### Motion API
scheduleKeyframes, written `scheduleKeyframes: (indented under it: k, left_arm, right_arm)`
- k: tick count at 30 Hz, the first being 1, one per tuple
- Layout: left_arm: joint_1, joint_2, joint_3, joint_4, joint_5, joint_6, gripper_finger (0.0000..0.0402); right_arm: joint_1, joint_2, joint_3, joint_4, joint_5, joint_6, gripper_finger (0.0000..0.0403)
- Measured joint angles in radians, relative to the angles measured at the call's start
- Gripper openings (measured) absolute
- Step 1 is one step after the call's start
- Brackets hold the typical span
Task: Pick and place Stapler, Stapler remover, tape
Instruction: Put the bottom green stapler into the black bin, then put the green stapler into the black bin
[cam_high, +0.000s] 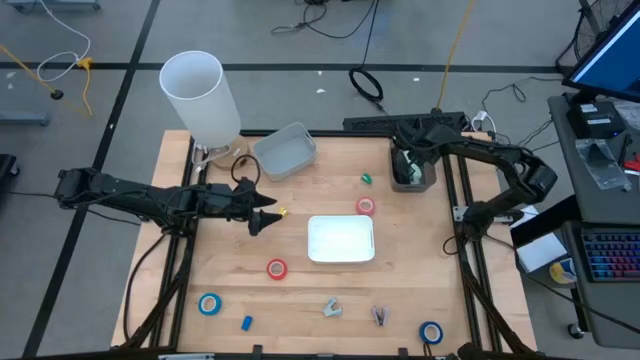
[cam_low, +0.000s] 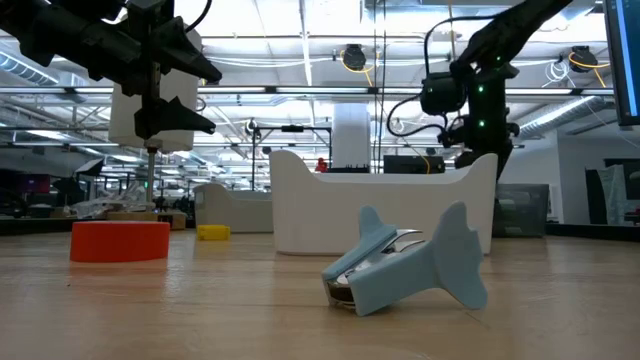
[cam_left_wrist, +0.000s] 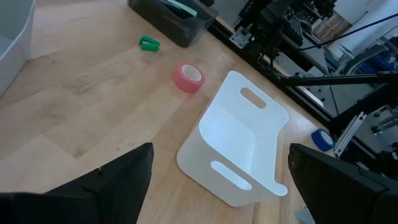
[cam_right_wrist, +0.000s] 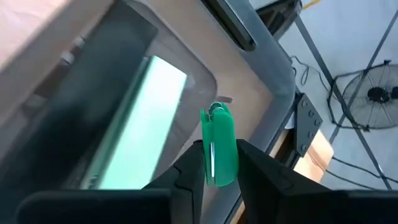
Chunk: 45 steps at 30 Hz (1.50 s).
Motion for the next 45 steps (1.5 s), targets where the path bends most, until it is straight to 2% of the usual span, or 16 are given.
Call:
scheduleKeyframes:
  k: [7, 15, 28, 35, 38, 45]
  left_arm:
    - [0.000, 0.000, 0.000, 0.000, 0.000, 0.002, 0.0365]
    - [0.000, 0.000, 0.000, 0.000, 0.000, 0.002, 0.0365]
    - [0.000, 0.000, 0.000, 0.000, 0.000, 0.002, 0.0365]
    - [0.000, 0.000, 0.000, 0.000, 0.000, 0.000, 0.0365]
    - [0.000, 0.000, 0.000, 0.000, 0.000, 0.000, 0.0365]
    - [0.000, 0.000, 0.000, 0.000, 0.000, 0.000, 0.0365]
  right_arm:
    - [-0.048, 0.024, -0.001, 0.028, -0.052, -0.003, 0.0081]
    - [-0.082, 0.043, 0.000, 0.064, -0.054, -0.027, 0.0090]
    - [-0.088, 0.055, 0.000, 0.096, -0.051, -0.053, 0.0137]
    - [-0.085, 0.052, 0.000, 0.100, -0.056, -0.053, 0.0149]
    - [-0.073, 0.030, 0.000, 0.101, -0.143, -0.049, 0.0150]
    - [-0.026, -0.062, 0.000, 0.183, -0.544, -0.044, 0.0143]
